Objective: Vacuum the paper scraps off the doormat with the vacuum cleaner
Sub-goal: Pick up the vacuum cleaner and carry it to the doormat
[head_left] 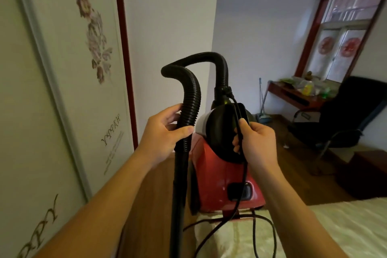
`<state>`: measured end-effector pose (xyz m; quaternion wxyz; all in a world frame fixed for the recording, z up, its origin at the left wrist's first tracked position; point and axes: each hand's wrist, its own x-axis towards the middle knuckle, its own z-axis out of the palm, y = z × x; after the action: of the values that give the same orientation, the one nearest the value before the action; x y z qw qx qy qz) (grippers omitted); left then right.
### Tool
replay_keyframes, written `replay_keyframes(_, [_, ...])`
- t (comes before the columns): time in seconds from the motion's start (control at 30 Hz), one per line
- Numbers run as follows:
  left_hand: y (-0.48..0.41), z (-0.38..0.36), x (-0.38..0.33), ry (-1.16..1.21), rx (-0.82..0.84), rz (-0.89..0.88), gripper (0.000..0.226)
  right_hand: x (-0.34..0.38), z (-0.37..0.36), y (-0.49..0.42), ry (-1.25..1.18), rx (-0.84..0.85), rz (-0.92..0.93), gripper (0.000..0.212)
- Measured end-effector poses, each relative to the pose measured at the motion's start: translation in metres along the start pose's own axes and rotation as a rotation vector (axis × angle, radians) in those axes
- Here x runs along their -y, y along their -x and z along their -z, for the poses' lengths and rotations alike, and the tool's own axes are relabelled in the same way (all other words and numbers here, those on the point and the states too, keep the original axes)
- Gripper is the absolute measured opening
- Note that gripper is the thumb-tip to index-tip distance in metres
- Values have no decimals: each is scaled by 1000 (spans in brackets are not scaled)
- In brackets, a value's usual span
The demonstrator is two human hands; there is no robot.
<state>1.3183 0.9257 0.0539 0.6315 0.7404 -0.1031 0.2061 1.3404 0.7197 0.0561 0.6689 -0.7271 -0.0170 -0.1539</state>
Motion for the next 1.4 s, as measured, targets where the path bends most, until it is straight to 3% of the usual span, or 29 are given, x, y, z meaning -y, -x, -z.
replay_keyframes(0.33, [-142, 41, 82, 16, 28, 46, 59, -27, -97, -123, 3, -7, -30, 37])
replay_keyframes(0.9, [-452, -21, 207, 50, 69, 34, 55, -97, -165, -447, 22, -60, 6, 36])
replay_keyframes(1.4, [-683, -76, 375, 199, 382, 46, 54, -195, -217, -657, 190, -331, -86, 39])
